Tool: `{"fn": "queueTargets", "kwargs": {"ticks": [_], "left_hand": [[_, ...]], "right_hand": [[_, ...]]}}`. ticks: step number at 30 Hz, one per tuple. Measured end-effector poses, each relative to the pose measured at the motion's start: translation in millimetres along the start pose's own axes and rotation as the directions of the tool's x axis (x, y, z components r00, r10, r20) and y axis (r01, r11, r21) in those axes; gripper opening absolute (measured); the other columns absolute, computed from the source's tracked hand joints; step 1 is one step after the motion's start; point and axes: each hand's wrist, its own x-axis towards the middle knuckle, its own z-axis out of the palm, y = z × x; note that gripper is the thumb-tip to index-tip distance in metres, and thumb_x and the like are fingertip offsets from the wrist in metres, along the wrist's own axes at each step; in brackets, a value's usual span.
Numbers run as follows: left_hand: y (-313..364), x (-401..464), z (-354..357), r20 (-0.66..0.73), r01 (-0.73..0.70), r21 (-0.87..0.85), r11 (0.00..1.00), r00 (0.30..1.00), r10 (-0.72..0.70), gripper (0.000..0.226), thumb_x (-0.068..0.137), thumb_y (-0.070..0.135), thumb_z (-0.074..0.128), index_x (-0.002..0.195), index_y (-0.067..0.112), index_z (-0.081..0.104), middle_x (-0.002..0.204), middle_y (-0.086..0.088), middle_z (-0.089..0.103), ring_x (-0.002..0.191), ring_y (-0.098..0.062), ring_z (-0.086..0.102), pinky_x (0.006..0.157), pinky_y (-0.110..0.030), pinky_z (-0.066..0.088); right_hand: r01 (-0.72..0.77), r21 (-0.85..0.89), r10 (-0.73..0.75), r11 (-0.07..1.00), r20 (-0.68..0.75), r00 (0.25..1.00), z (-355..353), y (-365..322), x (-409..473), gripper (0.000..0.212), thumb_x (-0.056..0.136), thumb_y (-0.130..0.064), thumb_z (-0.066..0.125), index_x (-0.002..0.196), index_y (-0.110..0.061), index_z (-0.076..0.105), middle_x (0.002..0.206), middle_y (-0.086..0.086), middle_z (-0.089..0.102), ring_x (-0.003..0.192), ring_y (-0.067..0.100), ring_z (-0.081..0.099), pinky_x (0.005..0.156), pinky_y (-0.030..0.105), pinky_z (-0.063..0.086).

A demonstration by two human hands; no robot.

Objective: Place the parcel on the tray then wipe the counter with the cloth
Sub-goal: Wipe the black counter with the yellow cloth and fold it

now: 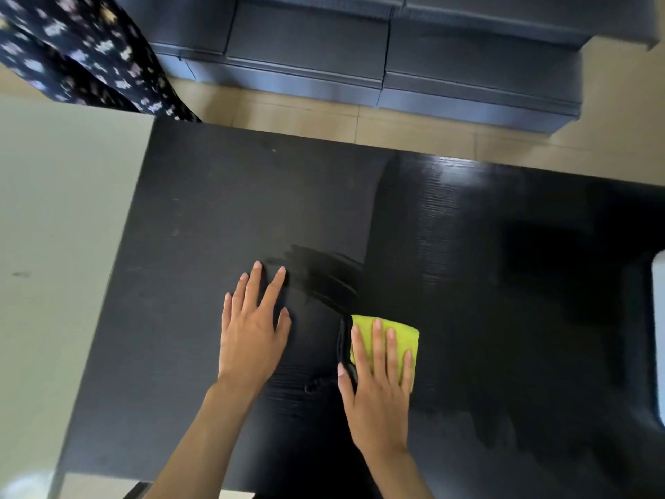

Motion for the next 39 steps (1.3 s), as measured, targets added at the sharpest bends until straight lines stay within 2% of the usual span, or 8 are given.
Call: {"fn": "queueTargets", "kwargs": {"ticks": [3, 6, 10, 14, 19, 27, 39], "left_hand": [[-8.1, 4.1, 4.6, -0.091, 0.021, -0.004, 1.000, 0.996, -0.021, 0.059, 0.106, 0.035, 0.045, 0.160, 0.032, 0.021, 0.168, -0.005, 0.022, 0.150, -0.028, 0.031, 0.124, -0.051, 0.022], [-14.9, 4.9, 17.6, -0.163, 0.007, 0.031, 0.999, 0.987, -0.002, 0.056, 0.106, 0.037, 0.033, 0.161, 0.028, 0.023, 0.167, -0.006, 0.025, 0.149, -0.027, 0.034, 0.123, -0.053, 0.023], [-20.5, 4.4, 36.2, -0.196, 0.004, 0.116, 0.993, 0.980, 0.019, 0.055, 0.106, 0.033, 0.036, 0.160, 0.027, 0.028, 0.168, -0.009, 0.021, 0.150, -0.028, 0.033, 0.123, -0.054, 0.021], [-22.0, 7.0, 40.7, -0.197, 0.000, 0.161, 0.987, 0.980, 0.032, 0.054, 0.106, 0.034, 0.035, 0.159, 0.027, 0.030, 0.168, -0.007, 0.023, 0.152, -0.027, 0.029, 0.123, -0.055, 0.020], [-22.8, 6.9, 42.6, -0.195, 0.019, 0.164, 0.986, 0.981, 0.014, 0.055, 0.105, 0.035, 0.038, 0.159, 0.028, 0.030, 0.168, -0.006, 0.023, 0.152, -0.025, 0.029, 0.124, -0.053, 0.021], [-23.6, 5.4, 38.9, -0.158, 0.028, 0.167, 0.986, 0.987, -0.001, 0.056, 0.106, 0.038, 0.033, 0.161, 0.031, 0.023, 0.170, -0.004, 0.017, 0.154, -0.022, 0.023, 0.125, -0.052, 0.017], [-21.0, 4.8, 36.6, -0.178, 0.025, 0.132, 0.991, 0.984, -0.001, 0.056, 0.105, 0.036, 0.033, 0.160, 0.030, 0.025, 0.169, -0.004, 0.020, 0.154, -0.023, 0.024, 0.125, -0.052, 0.016]], "right_hand": [[-0.031, 0.028, 0.032, 0.999, -0.034, 0.999, -10.9, -7.7, 59.3, 0.069, 0.106, -0.057, 0.037, 0.167, -0.033, 0.015, 0.176, 0.003, 0.006, 0.162, 0.026, 0.008, 0.128, 0.058, 0.015], [-0.031, 0.044, 0.033, 0.999, -0.064, 0.997, -26.7, -11.5, 132.3, 0.067, 0.106, -0.058, 0.033, 0.166, -0.035, 0.014, 0.176, 0.001, 0.003, 0.162, 0.024, 0.006, 0.129, 0.056, 0.012], [0.046, 0.031, -0.044, 0.998, -0.048, 0.998, -49.4, -5.3, 221.7, 0.066, 0.106, -0.060, 0.025, 0.166, -0.038, 0.007, 0.176, 0.000, -0.001, 0.163, 0.024, 0.001, 0.130, 0.054, 0.005], [0.057, 0.050, -0.056, 0.997, -0.013, 0.998, -65.5, -7.9, 292.4, 0.067, 0.105, -0.060, 0.022, 0.166, -0.040, 0.000, 0.176, -0.002, -0.008, 0.162, 0.023, -0.007, 0.130, 0.054, -0.002], [0.055, 0.036, -0.056, 0.998, 0.016, 0.998, -77.6, -15.0, 342.2, 0.068, 0.106, -0.060, 0.021, 0.166, -0.038, -0.003, 0.176, 0.001, -0.008, 0.162, 0.025, -0.008, 0.129, 0.056, -0.004], [0.107, 0.015, -0.107, 0.994, 0.006, 0.994, -69.2, -21.8, 302.4, 0.067, 0.107, -0.058, 0.017, 0.166, -0.035, -0.005, 0.175, 0.003, -0.012, 0.162, 0.026, -0.011, 0.129, 0.057, -0.001], [0.145, 0.026, -0.144, 0.989, -0.035, 0.989, -19.3, -40.9, 106.4, 0.068, 0.109, -0.051, 0.034, 0.167, -0.030, 0.007, 0.176, 0.006, -0.001, 0.162, 0.027, -0.003, 0.128, 0.059, 0.012]]}}
